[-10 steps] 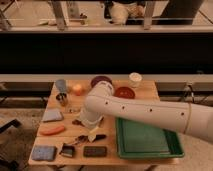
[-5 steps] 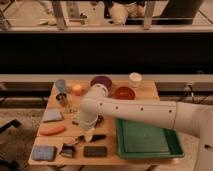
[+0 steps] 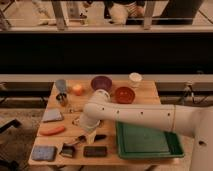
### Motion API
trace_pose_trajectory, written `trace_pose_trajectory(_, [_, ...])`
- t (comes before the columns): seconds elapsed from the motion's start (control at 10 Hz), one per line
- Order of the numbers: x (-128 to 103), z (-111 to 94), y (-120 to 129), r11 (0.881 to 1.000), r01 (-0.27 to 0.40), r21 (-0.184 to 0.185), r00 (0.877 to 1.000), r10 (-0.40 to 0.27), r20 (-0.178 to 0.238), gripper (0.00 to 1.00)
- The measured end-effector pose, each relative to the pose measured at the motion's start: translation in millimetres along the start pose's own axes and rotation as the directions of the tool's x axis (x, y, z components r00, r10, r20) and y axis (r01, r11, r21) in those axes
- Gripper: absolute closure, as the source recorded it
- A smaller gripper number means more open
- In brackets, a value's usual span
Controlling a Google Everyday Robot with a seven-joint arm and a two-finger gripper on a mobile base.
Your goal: Wipe tray with brush
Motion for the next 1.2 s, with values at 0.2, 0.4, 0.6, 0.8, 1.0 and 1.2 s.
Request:
trace_pose_trajectory(0.2, [-4, 1, -2, 1.000, 0.009, 0.000, 1.000, -0.009, 0.000, 0.20])
trace_pose_trajectory(0.4, [-5, 2, -3, 1.000, 0.012, 0.005, 1.000, -0.012, -0.003, 0.20])
trace_pose_trajectory(0.6, [-7, 6, -4, 1.000, 0.021, 0.004, 1.000, -0.021, -0.004, 0.20])
trace_pose_trajectory(0.8, [-7, 16, -4, 0.999, 0.034, -0.005, 0.999, -0.034, -0.004, 0.20])
trace_pose_trajectory(1.0, [-6, 25, -4, 0.999, 0.052, -0.013, 0.999, -0.052, -0.005, 0.20])
trace_pose_trajectory(1.2, [-4, 33, -5, 0.998, 0.060, -0.014, 0.998, -0.060, 0.001, 0.20])
